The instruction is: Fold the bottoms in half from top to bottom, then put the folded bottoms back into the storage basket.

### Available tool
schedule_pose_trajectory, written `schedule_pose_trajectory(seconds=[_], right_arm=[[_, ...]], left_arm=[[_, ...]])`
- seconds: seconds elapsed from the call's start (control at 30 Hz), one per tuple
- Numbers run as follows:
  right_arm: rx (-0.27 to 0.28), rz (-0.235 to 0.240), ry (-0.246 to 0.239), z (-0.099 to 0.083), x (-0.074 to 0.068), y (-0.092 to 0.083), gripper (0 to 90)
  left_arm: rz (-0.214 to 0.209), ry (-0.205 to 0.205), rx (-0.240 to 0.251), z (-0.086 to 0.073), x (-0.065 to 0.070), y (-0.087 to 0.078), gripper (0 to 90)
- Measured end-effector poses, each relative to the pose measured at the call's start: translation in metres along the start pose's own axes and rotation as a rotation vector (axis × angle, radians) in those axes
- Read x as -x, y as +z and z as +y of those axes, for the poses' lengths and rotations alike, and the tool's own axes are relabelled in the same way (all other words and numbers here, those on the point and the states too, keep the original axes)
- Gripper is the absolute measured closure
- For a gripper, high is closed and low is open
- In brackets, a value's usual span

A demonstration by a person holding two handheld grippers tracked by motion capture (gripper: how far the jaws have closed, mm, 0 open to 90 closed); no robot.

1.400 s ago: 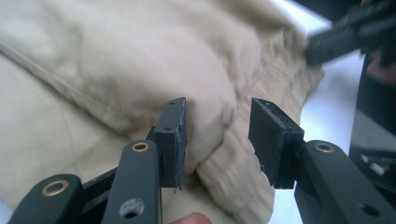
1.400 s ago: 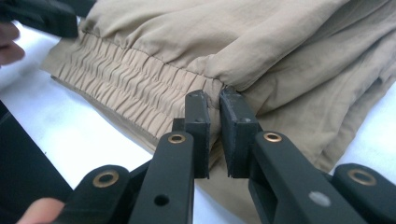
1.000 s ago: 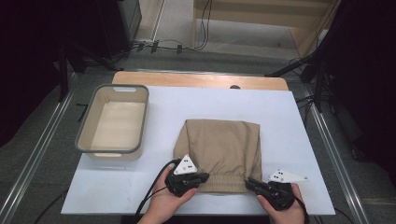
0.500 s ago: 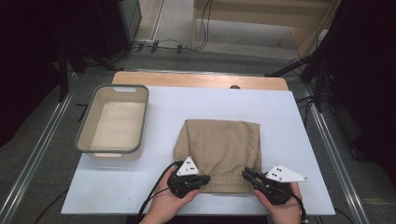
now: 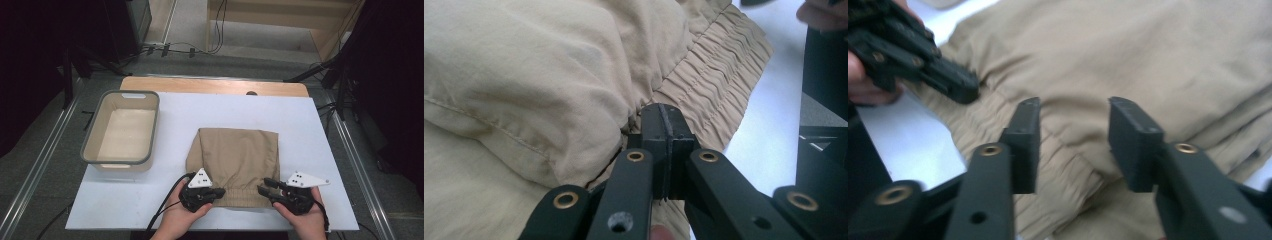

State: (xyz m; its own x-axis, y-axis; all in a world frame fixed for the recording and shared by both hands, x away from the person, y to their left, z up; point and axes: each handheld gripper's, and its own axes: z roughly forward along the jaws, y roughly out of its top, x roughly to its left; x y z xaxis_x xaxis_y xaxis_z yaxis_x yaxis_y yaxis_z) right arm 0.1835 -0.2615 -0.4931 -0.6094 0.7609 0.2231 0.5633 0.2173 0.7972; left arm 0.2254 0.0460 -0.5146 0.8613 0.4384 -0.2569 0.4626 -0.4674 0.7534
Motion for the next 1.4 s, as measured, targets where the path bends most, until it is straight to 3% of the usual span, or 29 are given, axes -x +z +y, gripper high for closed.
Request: schedule_pose_trajectory(seconds=[0.1, 0.27, 0.53, 1.03, 1.17, 1.4], right_arm=[[0.026, -0.026, 0.005, 0.010, 0.006, -0.003, 35.4], [0.044, -0.114, 0.000, 0.029, 0.018, -0.006, 14.3], [0.065, -0.127, 0.010, 0.050, 0.041, 0.004, 1.7], [0.073, -0.186, 0.008, 0.084, 0.072, 0.018, 0.9], [0.080, -0.171, 0.022, 0.090, 0.082, 0.020, 1.0], [0.058, -0.194, 0.030, 0.101, 0.098, 0.030, 2.7]], left_arm=[[0.003, 0.003, -0.006, 0.000, 0.000, 0.000, 89.9], [-0.007, -0.006, -0.007, 0.000, -0.001, 0.000, 90.0], [-0.010, -0.007, -0.004, 0.000, -0.001, 0.000, 90.0], [-0.017, -0.017, -0.005, 0.000, -0.002, 0.000, 90.0], [-0.018, -0.019, -0.006, 0.000, -0.002, 0.000, 90.0], [-0.024, -0.022, -0.003, 0.000, -0.003, 0.000, 90.0]])
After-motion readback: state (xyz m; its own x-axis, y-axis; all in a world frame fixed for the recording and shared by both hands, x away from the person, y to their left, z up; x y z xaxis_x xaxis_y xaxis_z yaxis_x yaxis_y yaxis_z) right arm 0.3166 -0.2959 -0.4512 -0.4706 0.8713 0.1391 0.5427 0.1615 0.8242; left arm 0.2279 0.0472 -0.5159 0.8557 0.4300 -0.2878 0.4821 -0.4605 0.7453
